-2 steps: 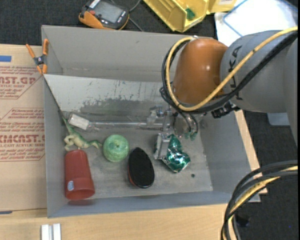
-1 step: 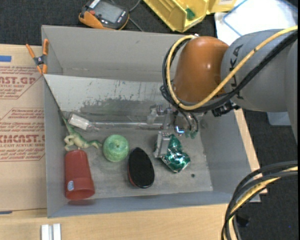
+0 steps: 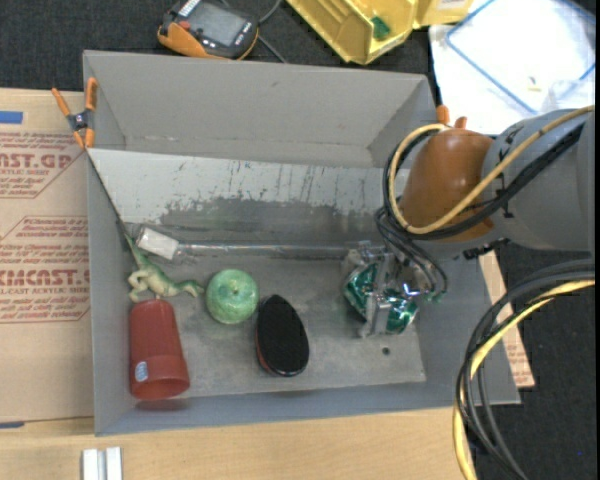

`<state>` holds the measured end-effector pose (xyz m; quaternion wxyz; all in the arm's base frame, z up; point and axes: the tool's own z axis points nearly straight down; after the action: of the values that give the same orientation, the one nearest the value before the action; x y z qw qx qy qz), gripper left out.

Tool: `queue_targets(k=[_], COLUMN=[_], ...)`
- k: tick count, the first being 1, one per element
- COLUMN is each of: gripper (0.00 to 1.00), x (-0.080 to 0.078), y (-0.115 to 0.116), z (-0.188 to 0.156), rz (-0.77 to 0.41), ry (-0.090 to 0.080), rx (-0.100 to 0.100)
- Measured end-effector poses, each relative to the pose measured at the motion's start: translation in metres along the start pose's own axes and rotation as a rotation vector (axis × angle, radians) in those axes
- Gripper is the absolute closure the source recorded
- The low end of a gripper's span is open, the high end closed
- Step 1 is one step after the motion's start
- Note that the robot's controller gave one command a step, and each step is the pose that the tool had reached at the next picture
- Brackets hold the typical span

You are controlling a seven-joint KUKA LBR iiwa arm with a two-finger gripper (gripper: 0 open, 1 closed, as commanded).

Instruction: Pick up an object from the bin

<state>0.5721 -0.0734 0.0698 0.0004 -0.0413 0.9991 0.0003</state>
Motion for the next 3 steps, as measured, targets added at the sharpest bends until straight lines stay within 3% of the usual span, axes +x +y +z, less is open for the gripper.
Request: queue_targets(k=[1, 2, 3], gripper=[0.00, 0.00, 0.00], x=[0.0089, -0.0007, 0.0066], y=[0.0075, 0.0017, 0.0069], z=[-0.0004, -0.0005, -0.0005], rz=[-0.089, -0.006, -0.082], ry=[-0.014, -0.005, -0.014], rx=[-0.002, -0.001, -0.001])
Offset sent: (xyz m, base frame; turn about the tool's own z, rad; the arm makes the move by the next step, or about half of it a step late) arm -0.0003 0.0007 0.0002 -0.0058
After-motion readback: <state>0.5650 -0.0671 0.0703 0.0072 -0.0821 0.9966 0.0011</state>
